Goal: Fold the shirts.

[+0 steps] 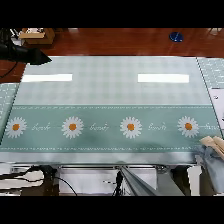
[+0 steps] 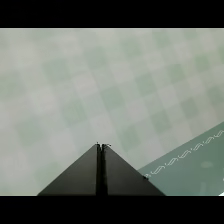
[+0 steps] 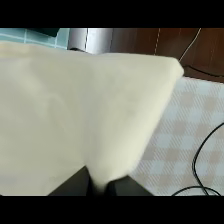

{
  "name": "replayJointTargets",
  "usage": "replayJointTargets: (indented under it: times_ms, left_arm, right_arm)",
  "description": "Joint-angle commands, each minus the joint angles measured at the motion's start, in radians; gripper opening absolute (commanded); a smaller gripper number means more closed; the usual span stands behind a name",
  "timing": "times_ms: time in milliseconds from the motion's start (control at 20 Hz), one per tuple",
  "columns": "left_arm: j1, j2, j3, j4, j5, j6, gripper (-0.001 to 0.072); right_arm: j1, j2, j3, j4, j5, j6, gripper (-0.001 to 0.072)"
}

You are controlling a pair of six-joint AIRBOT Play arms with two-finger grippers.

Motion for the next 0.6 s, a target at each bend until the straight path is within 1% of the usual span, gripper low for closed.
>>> replayJointTargets:
  times_ms: [0, 50, 150, 200, 250, 350, 450, 500, 550]
  left_arm:
    - [0.014, -0.009, 0.0, 0.001, 0.018, 0.021, 0.0024]
    - [0.016, -0.009, 0.0, 0.001, 0.018, 0.022, 0.0024]
    - [0.023, -0.008, 0.0, 0.001, 0.016, 0.021, 0.0024]
    - [0.025, -0.008, 0.0, 0.001, 0.013, 0.021, 0.0024]
    - [0.026, -0.007, 0.001, 0.0, 0.007, 0.021, 0.0024]
    - [0.026, -0.007, 0.001, -0.003, -0.002, 0.02, 0.0024]
    - [0.025, -0.006, 0.001, -0.072, -0.001, 0.021, 0.0031]
    - [0.024, -0.007, 0.001, -0.144, -0.001, 0.021, 0.0105]
    - [0.02, -0.007, 0.001, -0.233, 0.0, 0.021, 0.03]
  right_arm:
    - [-0.007, 0.001, -0.074, -0.071, -0.022, -0.013, 0.0435]
    - [-0.007, 0.001, -0.076, -0.121, -0.042, -0.021, 0.0492]
    - [-0.007, 0.001, -0.076, -0.208, -0.108, -0.011, 0.0492]
    - [-0.007, 0.001, -0.075, -0.199, -0.154, -0.003, 0.0491]
    - [0.001, 0.001, -0.075, -0.156, -0.216, -0.004, 0.0489]
    - [0.042, 0.0, -0.073, 0.043, -0.361, -0.056, 0.0489]
    - [0.125, -0.002, -0.068, 0.341, -0.51, -0.142, 0.0488]
    - [0.189, -0.003, -0.067, 0.489, -0.576, -0.178, 0.0474]
    - [0.261, -0.008, -0.067, 0.594, -0.627, -0.186, 0.0471]
